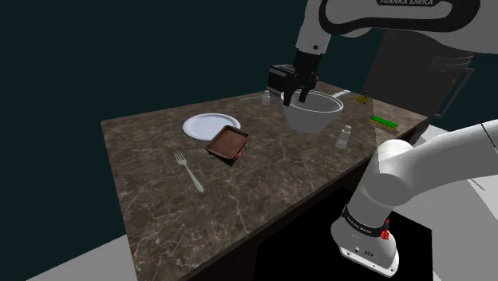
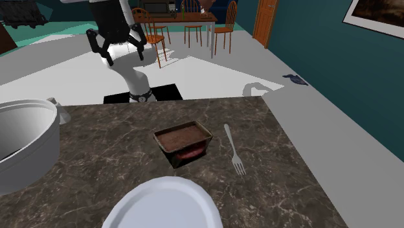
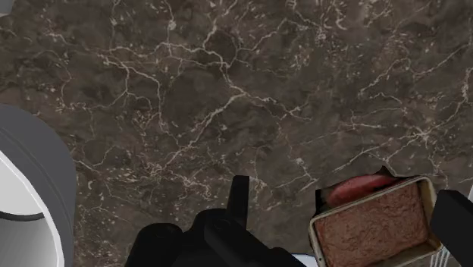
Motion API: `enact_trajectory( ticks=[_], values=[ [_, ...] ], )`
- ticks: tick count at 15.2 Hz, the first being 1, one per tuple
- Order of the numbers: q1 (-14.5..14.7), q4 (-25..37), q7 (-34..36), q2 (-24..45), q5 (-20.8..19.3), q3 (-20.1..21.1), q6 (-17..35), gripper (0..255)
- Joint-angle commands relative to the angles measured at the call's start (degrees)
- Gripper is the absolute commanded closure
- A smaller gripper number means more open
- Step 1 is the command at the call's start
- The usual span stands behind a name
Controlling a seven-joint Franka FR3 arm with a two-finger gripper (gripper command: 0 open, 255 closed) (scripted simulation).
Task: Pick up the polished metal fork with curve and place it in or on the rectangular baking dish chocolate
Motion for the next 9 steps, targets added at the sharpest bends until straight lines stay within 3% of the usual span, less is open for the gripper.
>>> enact_trajectory(
  ticks=[1, 9],
  values=[
    [0.0, 0.0, 0.0, 0.0, 0.0, 0.0, 0.0, 0],
    [2.0, 0.3, 8.6, 11.3, 3.0, 7.5, 11.8, 0]
  ],
)
